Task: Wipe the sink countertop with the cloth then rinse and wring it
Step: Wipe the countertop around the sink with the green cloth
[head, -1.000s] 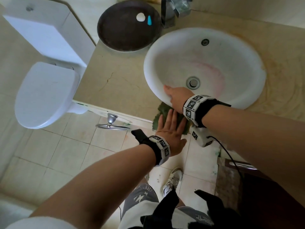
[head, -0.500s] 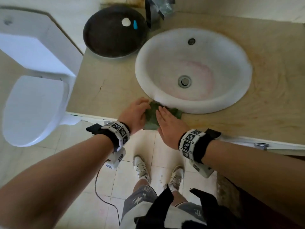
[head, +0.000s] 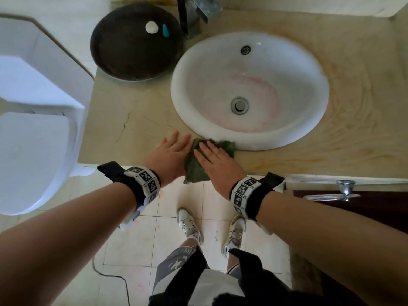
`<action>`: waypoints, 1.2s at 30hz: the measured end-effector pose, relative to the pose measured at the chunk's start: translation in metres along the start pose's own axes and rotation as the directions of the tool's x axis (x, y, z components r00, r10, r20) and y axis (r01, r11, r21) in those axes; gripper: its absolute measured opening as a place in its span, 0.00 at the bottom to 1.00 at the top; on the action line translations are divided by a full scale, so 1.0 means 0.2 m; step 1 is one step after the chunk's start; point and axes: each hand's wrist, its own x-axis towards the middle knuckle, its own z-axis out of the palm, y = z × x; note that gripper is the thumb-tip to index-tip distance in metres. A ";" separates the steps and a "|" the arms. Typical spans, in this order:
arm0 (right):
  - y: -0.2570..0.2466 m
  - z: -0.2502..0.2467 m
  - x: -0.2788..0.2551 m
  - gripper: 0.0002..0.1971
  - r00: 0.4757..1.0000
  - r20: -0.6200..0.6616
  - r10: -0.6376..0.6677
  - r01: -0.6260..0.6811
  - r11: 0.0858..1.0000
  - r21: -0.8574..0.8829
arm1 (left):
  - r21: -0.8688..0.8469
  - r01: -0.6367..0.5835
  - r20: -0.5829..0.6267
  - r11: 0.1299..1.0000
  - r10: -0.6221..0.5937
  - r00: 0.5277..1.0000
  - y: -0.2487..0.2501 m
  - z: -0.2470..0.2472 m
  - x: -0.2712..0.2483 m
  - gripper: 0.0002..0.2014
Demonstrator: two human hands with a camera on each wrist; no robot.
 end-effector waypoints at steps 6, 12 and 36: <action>0.26 0.02 -0.27 0.38 0.998 -0.059 -0.014 0.013 1.000 -0.014 | 0.022 0.010 -0.032 1.000 -0.009 0.999 0.11 0.03 0.04 0.43; 0.40 -0.01 -0.36 0.33 0.977 -0.210 -0.020 0.024 1.000 0.017 | -0.027 0.073 -0.061 0.997 -0.074 0.995 0.27 0.00 0.05 0.36; 0.42 0.03 -0.51 0.20 0.878 -0.319 0.356 -0.313 0.933 0.177 | 0.139 -0.115 -0.155 0.984 0.137 0.978 0.64 -0.06 0.24 0.35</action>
